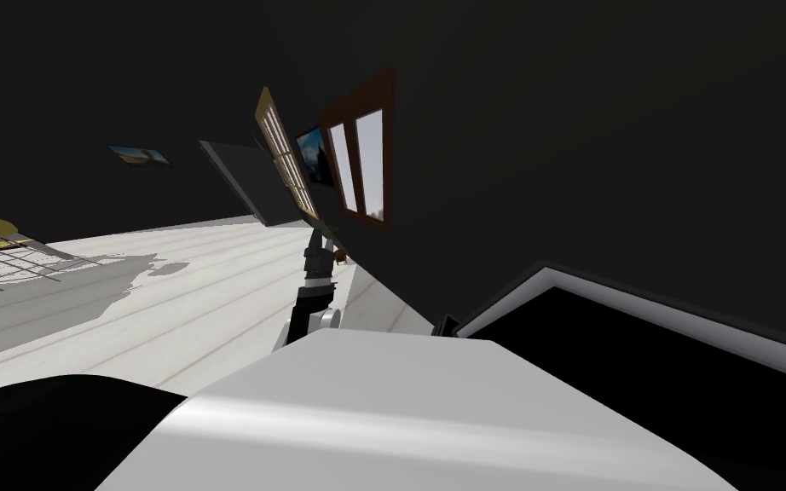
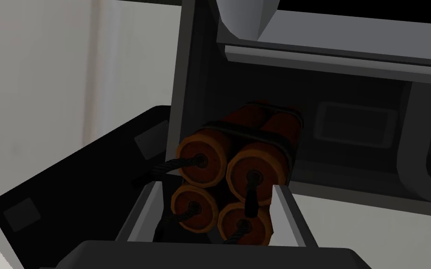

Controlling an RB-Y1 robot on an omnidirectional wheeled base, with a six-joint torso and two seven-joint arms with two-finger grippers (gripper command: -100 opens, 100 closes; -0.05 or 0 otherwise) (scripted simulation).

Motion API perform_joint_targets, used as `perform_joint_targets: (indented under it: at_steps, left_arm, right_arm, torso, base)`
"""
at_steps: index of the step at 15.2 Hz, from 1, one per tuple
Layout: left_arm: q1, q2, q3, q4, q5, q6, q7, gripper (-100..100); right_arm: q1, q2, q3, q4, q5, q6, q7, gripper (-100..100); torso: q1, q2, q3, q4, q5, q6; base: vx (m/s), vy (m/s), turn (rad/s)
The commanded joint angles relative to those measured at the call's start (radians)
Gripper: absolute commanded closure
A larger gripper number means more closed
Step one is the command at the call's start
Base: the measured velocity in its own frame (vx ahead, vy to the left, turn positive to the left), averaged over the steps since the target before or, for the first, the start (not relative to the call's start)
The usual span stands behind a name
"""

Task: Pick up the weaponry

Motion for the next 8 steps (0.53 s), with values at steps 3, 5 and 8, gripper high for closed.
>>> perform_joint_targets:
  at_steps: [3, 5, 8]
  left_arm:
    - [0.0, 0.0, 0.0, 0.0, 0.0, 0.0, 0.0, 0]
    - [0.0, 0.0, 0.0, 0.0, 0.0, 0.0, 0.0, 0]
    - [0.0, 0.0, 0.0, 0.0, 0.0, 0.0, 0.0, 0]
  right_arm:
    - [0.0, 0.0, 0.0, 0.0, 0.0, -0.001, 0.0, 100]
    - [-0.005, -0.021, 0.001, 0.007, -0.008, 0.034, -0.005, 100]
    - [-0.008, -0.029, -0.001, 0.015, -0.017, 0.038, 0.003, 100]
  torso:
    - [-0.001, 0.0, 0.0, 0.0, 0.0, 0.0]
    - [-0.002, 0.001, 0.001, 0.001, -0.001, 0.0]
    - [-0.003, 0.002, 0.002, 0.002, -0.001, 0.0]
  base:
    - [0.0, 0.0, 0.0]
    - [-0.008, -0.007, 0.027]
    - [-0.006, -0.004, 0.02]
